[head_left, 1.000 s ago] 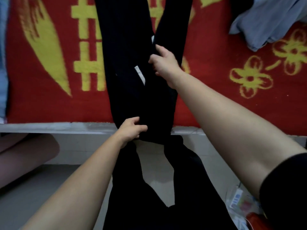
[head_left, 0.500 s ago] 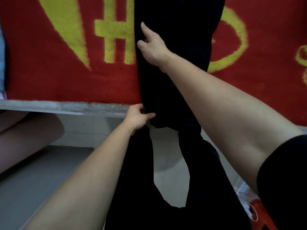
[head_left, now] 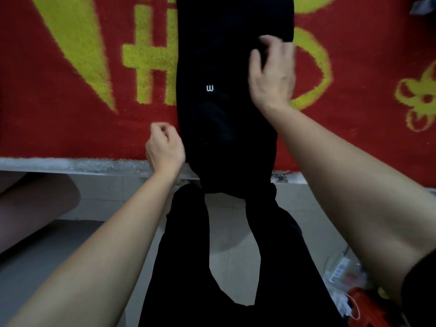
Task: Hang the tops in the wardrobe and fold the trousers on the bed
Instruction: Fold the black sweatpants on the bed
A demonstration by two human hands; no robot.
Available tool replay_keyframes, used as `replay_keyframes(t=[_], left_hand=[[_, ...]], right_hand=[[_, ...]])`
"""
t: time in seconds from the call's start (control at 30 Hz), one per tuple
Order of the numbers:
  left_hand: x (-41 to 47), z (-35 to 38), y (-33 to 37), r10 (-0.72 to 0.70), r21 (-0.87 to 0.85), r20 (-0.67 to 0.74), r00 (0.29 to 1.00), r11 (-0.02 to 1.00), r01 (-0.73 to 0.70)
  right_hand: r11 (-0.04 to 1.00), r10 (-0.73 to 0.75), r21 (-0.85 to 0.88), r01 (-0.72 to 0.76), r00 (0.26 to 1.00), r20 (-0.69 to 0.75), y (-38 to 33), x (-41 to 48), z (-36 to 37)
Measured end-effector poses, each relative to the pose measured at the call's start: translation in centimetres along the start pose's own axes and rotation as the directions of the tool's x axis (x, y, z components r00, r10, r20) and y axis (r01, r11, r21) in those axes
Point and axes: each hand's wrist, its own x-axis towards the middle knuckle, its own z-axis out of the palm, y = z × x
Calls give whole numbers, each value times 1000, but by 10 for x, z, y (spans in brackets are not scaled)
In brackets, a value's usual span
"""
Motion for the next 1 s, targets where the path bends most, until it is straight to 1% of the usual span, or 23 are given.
replay_keyframes(t=[0.03,0.07,0.1,0.13,0.2,0.23,0.27,0.33,0.37,0.4,0.47,0.5,0.57,0.6,0.63,0.7,0.77,0.83,0.87,0.93,1.0], left_hand=[[9,5,12,0,-23,1,1000,1000,0],[20,12,23,8,-37,19,1000,999,-7],[30,19,36,23,-52,40,999,998,-21],[38,25,47,50,-65,55,997,997,-46],[52,39,63,136,-54,79,988,990,-131],[55,45,67,187,-31,85,979,982,-185],[56,49,69,240,-8,79,968,971,-240],[52,53,66,314,28,26,949,949,-314],[48,53,61,320,45,-3,947,946,-320],[44,54,55,310,76,-15,950,948,-309],[35,57,43,260,182,33,965,948,-262],[34,59,40,228,230,60,972,944,-235],[38,60,43,193,262,59,980,944,-201],[43,60,49,204,251,33,978,946,-206],[50,58,57,242,242,-3,970,942,-234],[67,55,74,372,271,-58,926,899,-344],[86,53,95,506,346,-27,862,814,-467],[106,55,118,579,399,46,814,736,-547],[116,58,129,579,411,83,811,721,-557],[134,64,143,517,429,131,846,740,-518],[147,69,148,472,483,142,870,734,-477]], right_hand=[[997,20,-69,-24,998,-68,11,1,-7],[991,52,-119,-64,994,-100,20,2,-10],[982,100,-151,-113,991,-94,27,2,-10],[973,151,-166,-157,987,-49,33,2,-8],[961,218,-195,-196,971,97,48,4,-2],[963,208,-201,-178,968,140,55,4,2],[974,169,-172,-146,978,125,61,3,5],[995,90,-50,-90,996,0,69,-6,4],[996,80,-23,-80,996,-35,74,-13,3],[995,86,-47,-88,996,-27,79,-20,3],[977,120,-182,-109,991,50,87,-32,5],[970,118,-221,-101,991,65,88,-35,5],[979,44,-199,-36,998,38,81,-30,3],[985,-4,-170,5,1000,6,75,-23,1],[988,-49,-150,43,998,-36,69,-13,-1],[981,-124,-162,104,985,-118,57,9,-5],[964,-195,-208,163,970,-147,44,34,-8],[928,-279,-284,239,954,-109,34,60,-6],[901,-318,-331,280,946,-66,32,73,-4],[834,-352,-424,354,932,85,36,94,2],[802,-288,-460,382,921,262,46,107,11]])
